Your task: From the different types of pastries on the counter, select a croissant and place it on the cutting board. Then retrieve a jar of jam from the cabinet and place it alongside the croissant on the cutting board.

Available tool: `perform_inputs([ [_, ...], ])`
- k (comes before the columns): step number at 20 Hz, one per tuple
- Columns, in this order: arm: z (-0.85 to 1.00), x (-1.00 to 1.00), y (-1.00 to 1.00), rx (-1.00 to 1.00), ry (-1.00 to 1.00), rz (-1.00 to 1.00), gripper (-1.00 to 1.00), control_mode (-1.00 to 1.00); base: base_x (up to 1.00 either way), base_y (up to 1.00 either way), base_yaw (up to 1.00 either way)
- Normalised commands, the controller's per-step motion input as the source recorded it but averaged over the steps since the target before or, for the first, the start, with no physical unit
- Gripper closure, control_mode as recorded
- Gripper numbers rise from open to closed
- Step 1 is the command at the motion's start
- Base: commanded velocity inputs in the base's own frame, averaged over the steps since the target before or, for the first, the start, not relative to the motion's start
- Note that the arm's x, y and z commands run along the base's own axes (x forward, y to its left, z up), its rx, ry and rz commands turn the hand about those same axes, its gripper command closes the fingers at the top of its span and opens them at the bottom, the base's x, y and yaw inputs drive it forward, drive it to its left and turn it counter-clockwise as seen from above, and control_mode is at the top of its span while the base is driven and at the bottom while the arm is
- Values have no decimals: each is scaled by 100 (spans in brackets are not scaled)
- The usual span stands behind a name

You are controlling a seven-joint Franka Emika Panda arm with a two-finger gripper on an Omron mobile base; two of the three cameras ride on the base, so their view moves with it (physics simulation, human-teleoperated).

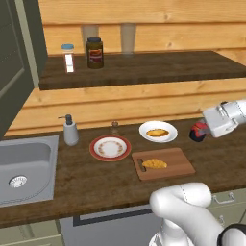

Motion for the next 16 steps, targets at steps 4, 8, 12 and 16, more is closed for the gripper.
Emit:
perform_inputs([
  [4, -17, 25, 0, 0, -18, 23, 100, -100, 0, 0, 0],
  [8, -26, 2, -6, 0, -22, 10, 100, -100, 0, 0, 0],
  [12, -23, 1, -19, 0, -26, 7, 100, -100, 0, 0, 0],
  [16, -6, 2, -8, 0, -27, 7, 100, -100, 0, 0, 0],
])
